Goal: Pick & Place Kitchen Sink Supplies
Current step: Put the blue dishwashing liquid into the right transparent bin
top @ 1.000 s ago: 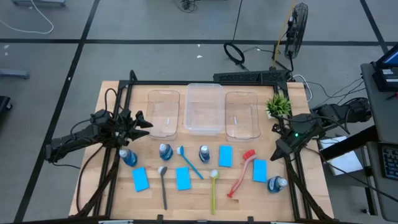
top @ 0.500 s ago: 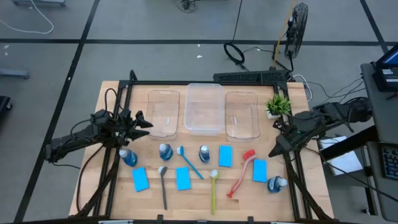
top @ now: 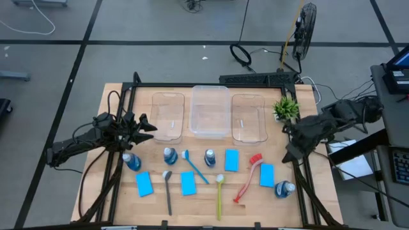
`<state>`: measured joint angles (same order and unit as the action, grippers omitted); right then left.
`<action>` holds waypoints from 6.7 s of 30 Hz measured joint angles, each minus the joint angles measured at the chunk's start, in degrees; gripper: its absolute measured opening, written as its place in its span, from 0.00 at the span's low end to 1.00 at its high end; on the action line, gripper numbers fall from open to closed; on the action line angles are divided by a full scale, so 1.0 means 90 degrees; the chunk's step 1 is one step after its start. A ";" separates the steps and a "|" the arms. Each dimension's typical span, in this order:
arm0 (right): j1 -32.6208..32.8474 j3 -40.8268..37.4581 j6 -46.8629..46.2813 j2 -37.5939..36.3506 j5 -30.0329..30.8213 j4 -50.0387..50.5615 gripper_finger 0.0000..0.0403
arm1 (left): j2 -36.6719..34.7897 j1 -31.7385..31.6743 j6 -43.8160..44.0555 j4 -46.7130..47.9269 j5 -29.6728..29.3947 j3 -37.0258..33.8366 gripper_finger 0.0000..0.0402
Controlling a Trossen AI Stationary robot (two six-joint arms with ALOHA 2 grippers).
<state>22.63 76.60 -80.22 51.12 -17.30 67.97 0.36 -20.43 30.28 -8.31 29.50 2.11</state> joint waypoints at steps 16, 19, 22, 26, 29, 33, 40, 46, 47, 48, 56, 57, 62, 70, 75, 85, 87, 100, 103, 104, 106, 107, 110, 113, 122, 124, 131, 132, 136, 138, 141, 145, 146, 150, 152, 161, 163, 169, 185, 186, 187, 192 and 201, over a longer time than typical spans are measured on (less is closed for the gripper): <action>0.2107 0.0007 -0.1219 0.0710 0.0569 0.0677 0.32 | -0.0001 -0.0001 0.0022 0.0294 -0.0002 0.0000 0.57; 0.2474 0.0007 -0.1985 0.0723 0.0796 0.0763 0.32 | 0.0000 0.0000 0.0022 0.0345 -0.0005 0.0000 0.57; 0.2801 0.0009 -0.2681 0.0788 0.1001 0.0812 0.32 | 0.0000 0.0000 0.0022 0.0340 -0.0005 0.0000 0.57; 0.3218 0.0009 -0.3526 0.0903 0.1274 0.0758 0.32 | 0.0000 -0.0001 0.0022 0.0341 -0.0005 0.0000 0.57; 0.3519 0.0009 -0.4129 0.1023 0.1282 0.0602 0.32 | 0.0000 0.0000 0.0022 0.0340 -0.0005 0.0000 0.57; 0.3919 0.0009 -0.4774 0.1128 0.1758 0.0265 0.32 | 0.0000 0.0000 0.0002 0.0340 -0.0007 0.0000 0.57; 0.4380 0.0009 -0.5474 0.1247 0.2777 0.0000 0.32 | 0.0000 0.0000 -0.0002 0.0342 -0.0007 0.0000 0.57; 0.4557 0.0009 -0.5912 0.1319 0.2929 0.0122 0.32 | 0.0000 0.0000 0.0105 0.0342 -0.0007 0.0000 0.57; 0.4587 0.0009 -0.5928 0.1320 0.3065 0.0122 0.32 | 0.0000 -0.0001 0.0121 0.0345 -0.0007 0.0000 0.57; 0.4621 0.0009 -0.5944 0.1318 0.3216 0.0117 0.32 | 0.0000 -0.0002 0.0131 0.0347 -0.0007 0.0000 0.57; 0.4709 0.0009 -0.6326 0.1317 0.3398 0.0347 0.32 | 0.0000 -0.0002 0.0143 0.0357 -0.0006 0.0000 0.57; 0.4709 0.0009 -0.6318 0.1317 0.3398 0.0343 0.32 | 0.0000 0.0000 0.0143 0.0357 -0.0007 0.0000 0.57; 0.4709 0.0009 -0.6008 0.1317 0.3398 0.0256 0.32 | 0.0000 -0.0001 0.0048 0.0361 -0.0006 0.0000 0.57; 0.4707 0.0007 -0.5613 0.1317 0.3398 0.0177 0.32 | 0.0000 0.0000 0.0029 0.0361 -0.0005 0.0000 0.57; 0.4707 0.0007 -0.5336 0.1317 0.3398 0.0056 0.32 | 0.0000 0.0000 0.0034 0.0361 -0.0005 0.0000 0.57; 0.4707 0.0004 -0.4439 0.1317 0.3398 -0.0094 0.32 | 0.0000 -0.0001 0.0041 0.0361 -0.0005 0.0000 0.57; 0.4707 0.0004 -0.4324 0.1317 0.3398 -0.0188 0.32 | 0.0000 -0.0001 0.0044 0.0361 -0.0005 0.0000 0.57; 0.4707 0.0002 -0.4289 0.1317 0.3412 -0.0624 0.32 | 0.0000 -0.0002 0.0002 0.0391 -0.0236 0.0000 0.57; 0.4707 0.0002 -0.4351 0.1317 0.3412 -0.0620 0.32 | 0.0000 -0.0002 0.0002 0.0413 -0.0236 0.0000 0.57; 0.4707 0.0002 -0.4431 0.1317 0.3412 -0.0620 0.32 | 0.0000 -0.0002 0.0006 0.0425 -0.0236 0.0000 0.57; 0.4707 0.0002 -0.4747 0.1317 0.3410 -0.0564 0.32 | -0.0001 -0.0002 0.0009 0.0425 -0.0236 0.0000 0.57; 0.4707 0.0001 -0.4937 0.1317 0.3409 -0.0511 0.32 | 0.0000 -0.0002 0.0005 0.0425 -0.0238 0.0000 0.57; 0.4707 -0.0066 -0.5456 0.1320 0.3398 -0.0461 0.32 | 0.0000 -0.0002 0.0002 0.0426 -0.0240 0.0000 0.57; 0.4704 -0.0244 -0.5737 0.1325 0.3184 -0.0560 0.32 | 0.0000 -0.0002 0.0002 0.0427 -0.0240 0.0000 0.57; 0.4704 -0.0883 -0.6122 0.1327 0.1909 -0.1409 0.32 | 0.0000 -0.0002 -0.0003 0.0429 -0.0243 0.0000 0.57; 0.4704 -0.0964 -0.6125 0.1330 0.1910 -0.1565 0.32 | 0.0000 0.0000 -0.0007 0.0429 -0.0245 0.0000 0.57; 0.4707 -0.1059 -0.6101 0.1327 0.1907 -0.1717 0.32 | 0.0000 -0.0002 -0.0012 0.0432 -0.0250 0.0000 0.57; 0.4707 -0.1059 -0.6063 0.1325 0.1909 -0.1718 0.32 | 0.0000 -0.0002 -0.0012 0.0432 -0.0250 0.0000 0.57; 0.4707 -0.1059 -0.5966 0.1325 0.1911 -0.1704 0.33 | -0.0001 0.0000 -0.0012 0.0434 -0.0249 0.0000 0.57; 0.4707 -0.1059 -0.5967 0.1325 0.1909 -0.1652 0.34 | 0.0000 -0.0002 -0.0012 0.0434 -0.0248 0.0000 0.57; 0.4707 -0.1059 -0.5965 0.1325 0.1910 -0.1512 0.38 | 0.0000 -0.0001 -0.0010 0.0434 -0.0248 0.0000 0.57; 0.4707 -0.1059 -0.5967 0.1323 0.1910 -0.1289 0.46 | 0.0000 -0.0002 -0.0007 0.0434 -0.0248 0.0000 0.57; 0.4705 -0.1059 -0.5965 0.1324 0.1909 -0.1271 0.49 | -0.0002 -0.0002 -0.0007 0.0434 -0.0248 0.0000 0.57; 0.4707 -0.1059 -0.6000 0.1322 0.1918 -0.1098 0.57 | 0.0000 -0.0002 -0.0005 0.0434 -0.0248 0.0000 0.57; 0.4707 -0.1059 -0.6008 0.1322 0.1959 -0.0907 0.61 | -0.0002 0.0000 -0.0007 0.0434 -0.0248 0.0000 0.57; 0.4692 -0.1059 -0.6013 0.1320 0.2604 -0.0530 0.68 | -0.0001 -0.0001 -0.0143 0.0434 -0.0248 0.0000 0.57; 0.4668 -0.1059 -0.6013 0.1320 0.2606 -0.0507 0.69 | -0.0002 -0.0002 -0.0188 0.0434 -0.0249 0.0000 0.57; 0.4522 -0.1059 -0.6013 0.1320 0.2599 -0.0288 0.70 | -0.0002 -0.0002 -0.0195 0.0447 -0.0277 0.0000 0.57; 0.4449 -0.1059 -0.6011 0.1576 0.2567 -0.0364 0.74 | -0.0002 0.0000 -0.0295 0.0831 -0.0284 0.0002 0.57; 0.4452 -0.1059 -0.6012 0.1615 0.2565 -0.0372 0.74 | -0.0001 -0.0001 -0.0335 0.0830 -0.0287 0.0002 0.57; 0.4452 -0.1059 -0.6013 0.1652 0.2563 -0.0374 0.74 | 0.0000 -0.0002 -0.0368 0.0831 -0.0293 0.0002 0.57; 0.4452 -0.1059 -0.6011 0.1811 0.2560 -0.0349 0.74 | -0.0002 -0.0002 -0.0383 0.0830 -0.0524 0.0002 0.57; 0.4452 -0.1059 -0.6013 0.2071 0.2325 0.0019 0.74 | 0.0000 -0.0002 -0.0386 0.0828 -0.0663 0.0002 0.57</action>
<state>62.70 67.07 -134.34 69.76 3.63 68.14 0.36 -20.44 26.81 -0.86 23.53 2.13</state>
